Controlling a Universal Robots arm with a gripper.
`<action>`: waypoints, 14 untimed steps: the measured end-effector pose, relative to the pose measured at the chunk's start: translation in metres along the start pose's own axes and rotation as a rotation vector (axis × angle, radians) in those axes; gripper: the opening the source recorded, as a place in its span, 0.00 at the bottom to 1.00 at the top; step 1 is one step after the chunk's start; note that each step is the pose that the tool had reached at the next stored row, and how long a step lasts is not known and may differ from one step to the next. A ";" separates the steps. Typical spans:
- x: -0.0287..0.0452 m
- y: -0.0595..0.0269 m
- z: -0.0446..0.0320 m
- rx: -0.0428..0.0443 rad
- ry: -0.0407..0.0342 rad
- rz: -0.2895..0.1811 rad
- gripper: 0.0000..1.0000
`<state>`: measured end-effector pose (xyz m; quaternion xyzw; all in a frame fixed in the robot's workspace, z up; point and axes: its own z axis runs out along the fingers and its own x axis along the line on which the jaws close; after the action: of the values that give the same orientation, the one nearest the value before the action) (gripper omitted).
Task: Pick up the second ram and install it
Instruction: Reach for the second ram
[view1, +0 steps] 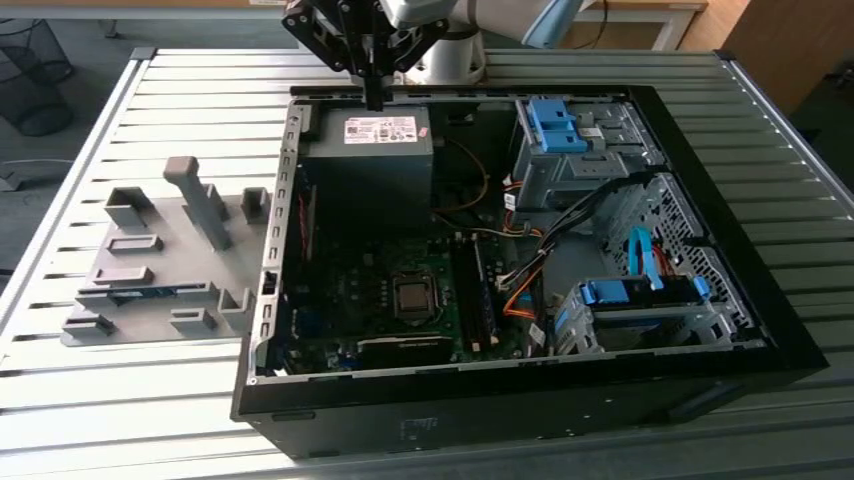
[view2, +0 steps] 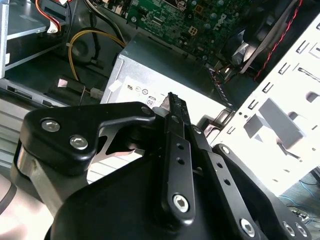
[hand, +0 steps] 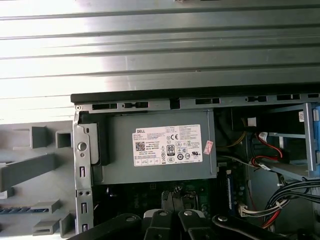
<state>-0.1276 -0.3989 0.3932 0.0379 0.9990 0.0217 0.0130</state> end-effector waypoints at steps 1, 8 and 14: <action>0.0002 0.0000 0.0000 0.0000 0.0000 0.000 0.10; 0.0016 -0.0001 0.0000 0.0000 0.0000 0.000 0.10; 0.0028 -0.0002 0.0000 0.0000 0.0000 0.000 0.10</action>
<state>-0.1303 -0.3989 0.3932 0.0379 0.9990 0.0217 0.0131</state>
